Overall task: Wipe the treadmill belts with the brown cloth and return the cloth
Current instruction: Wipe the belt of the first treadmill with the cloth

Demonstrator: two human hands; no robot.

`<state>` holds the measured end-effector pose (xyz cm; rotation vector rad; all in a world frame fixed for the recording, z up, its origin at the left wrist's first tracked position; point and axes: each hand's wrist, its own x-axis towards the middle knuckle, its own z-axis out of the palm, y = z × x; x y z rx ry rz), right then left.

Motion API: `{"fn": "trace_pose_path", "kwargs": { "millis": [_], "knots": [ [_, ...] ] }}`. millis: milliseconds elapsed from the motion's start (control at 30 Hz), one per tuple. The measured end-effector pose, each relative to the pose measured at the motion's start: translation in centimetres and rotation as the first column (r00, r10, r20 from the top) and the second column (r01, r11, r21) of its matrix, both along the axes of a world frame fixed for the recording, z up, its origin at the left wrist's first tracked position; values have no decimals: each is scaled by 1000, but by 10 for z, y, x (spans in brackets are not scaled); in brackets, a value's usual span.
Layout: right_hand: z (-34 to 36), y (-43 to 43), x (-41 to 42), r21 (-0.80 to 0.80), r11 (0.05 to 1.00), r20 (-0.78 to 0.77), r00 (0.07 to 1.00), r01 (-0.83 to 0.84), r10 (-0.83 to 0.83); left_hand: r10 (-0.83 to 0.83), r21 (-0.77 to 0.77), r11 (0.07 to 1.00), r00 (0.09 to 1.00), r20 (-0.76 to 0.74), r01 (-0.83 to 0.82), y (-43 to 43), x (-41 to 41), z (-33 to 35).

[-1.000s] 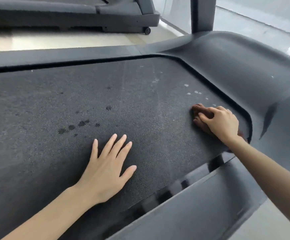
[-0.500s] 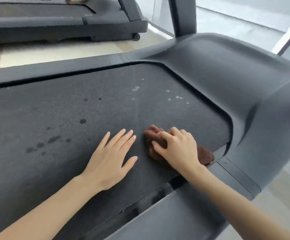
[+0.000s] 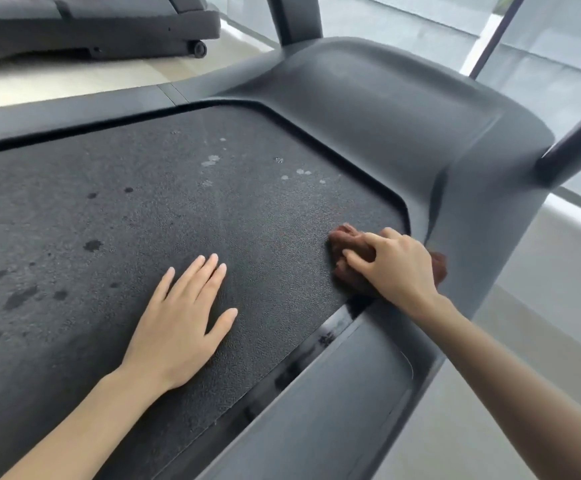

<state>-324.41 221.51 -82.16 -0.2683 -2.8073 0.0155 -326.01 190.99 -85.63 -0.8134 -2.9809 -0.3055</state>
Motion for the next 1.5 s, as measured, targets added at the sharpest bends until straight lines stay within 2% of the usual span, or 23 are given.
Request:
{"fn": "trace_pose_path", "kwargs": {
  "millis": [67,133,233,333,400,467,567,667,733,800,967,1100,1200,1333,1433,1500],
  "knots": [
    [3,-7,24,-77,991,-15,994,-111,110,-3,-4,1000,1000,-5,3,1,0,0],
    [11,3,26,-145,981,-12,992,-128,127,-9,-8,1000,1000,-6,9,1,0,0],
    [21,48,12,-52,997,5,999,52,-52,-9,-11,1000,1000,-22,9,1,0,0],
    [24,75,15,-102,956,-13,961,274,-277,-8,-9,1000,1000,-28,8,2,0,1],
    [20,58,27,-87,944,2,948,318,-319,-11,-15,1000,1000,-23,10,3,1,3],
    [16,26,43,-63,965,31,967,254,-252,-10,-22,1000,1000,-27,10,2,1,3],
    [15,-27,69,-88,996,19,1000,1,1,-15,-34,999,1000,-25,14,3,1,5],
    [11,-56,70,-70,965,-33,967,-254,252,-21,-32,999,1000,-18,20,3,1,6],
    [8,-49,49,-65,951,-37,953,-302,300,-18,-44,999,1000,-18,17,2,0,7],
    [4,-28,13,-23,970,-32,970,-242,241,-12,-50,999,1000,-22,11,2,0,6],
    [1,25,-102,52,995,11,996,84,-85,-14,-61,998,1000,-24,12,1,1,6],
    [-3,32,-164,5,952,-1,952,305,-305,-25,-53,998,999,-32,23,1,1,5],
    [-3,26,-192,-35,934,26,934,356,-356,-29,-45,999,999,-31,28,0,-1,0],
    [9,14,-212,-183,935,135,950,303,-282,-32,-37,999,998,-44,30,1,-3,-1],
    [13,-17,-190,-140,988,154,987,61,-39,-37,-9,999,999,-40,36,1,-4,0],
    [9,-36,-162,-166,972,148,971,-163,188,-41,-11,999,998,-39,41,1,-5,1]
  ]
}}
